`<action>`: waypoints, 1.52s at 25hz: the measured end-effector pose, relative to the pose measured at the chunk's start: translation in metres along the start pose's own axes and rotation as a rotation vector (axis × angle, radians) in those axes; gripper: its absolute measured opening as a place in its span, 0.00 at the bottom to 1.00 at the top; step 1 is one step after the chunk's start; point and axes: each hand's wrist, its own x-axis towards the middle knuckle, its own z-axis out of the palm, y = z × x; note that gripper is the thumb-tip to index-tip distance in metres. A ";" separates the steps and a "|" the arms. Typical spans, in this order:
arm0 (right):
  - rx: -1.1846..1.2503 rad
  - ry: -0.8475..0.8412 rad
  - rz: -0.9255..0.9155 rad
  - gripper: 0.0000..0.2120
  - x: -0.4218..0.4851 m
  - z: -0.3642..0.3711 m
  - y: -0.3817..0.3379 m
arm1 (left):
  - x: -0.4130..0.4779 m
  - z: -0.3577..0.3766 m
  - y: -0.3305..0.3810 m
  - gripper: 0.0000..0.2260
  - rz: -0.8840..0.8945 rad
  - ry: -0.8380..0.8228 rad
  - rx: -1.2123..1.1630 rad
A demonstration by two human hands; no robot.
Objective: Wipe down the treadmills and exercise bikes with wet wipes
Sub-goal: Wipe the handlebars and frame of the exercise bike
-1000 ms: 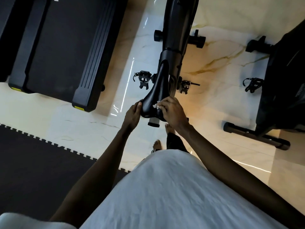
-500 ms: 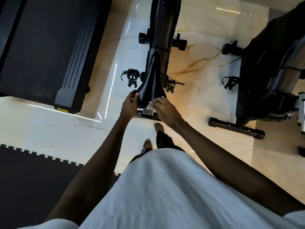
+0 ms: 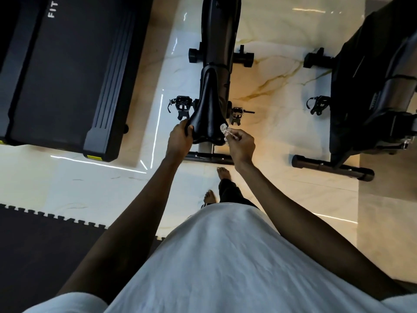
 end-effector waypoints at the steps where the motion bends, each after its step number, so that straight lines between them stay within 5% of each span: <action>1: 0.017 0.023 0.071 0.07 0.007 0.000 0.001 | -0.006 0.000 0.003 0.17 0.033 0.010 -0.007; 5: 0.024 -0.016 0.218 0.09 0.023 0.000 0.013 | -0.009 -0.011 0.007 0.18 0.042 -0.031 0.008; 10: -0.009 -0.046 -0.048 0.08 0.010 -0.007 0.015 | 0.001 -0.016 0.006 0.22 -0.044 -0.104 0.016; 14: -0.057 -0.084 -0.051 0.07 0.037 -0.003 -0.005 | 0.006 -0.016 0.001 0.22 -0.080 -0.125 0.050; 20: -0.240 -0.222 -0.479 0.07 0.017 -0.022 0.009 | 0.001 -0.026 -0.005 0.20 -0.196 -0.138 -0.214; 26: -0.507 -0.414 -0.895 0.10 0.026 0.015 -0.017 | 0.003 -0.027 -0.002 0.19 -0.226 -0.121 -0.148; 34: -0.292 -0.259 -0.508 0.13 0.030 -0.022 -0.015 | -0.002 -0.031 0.008 0.18 -0.156 -0.132 -0.037; 38: -0.399 -0.209 -0.195 0.11 0.078 -0.073 -0.025 | 0.016 -0.053 0.012 0.19 -0.099 -0.098 -0.096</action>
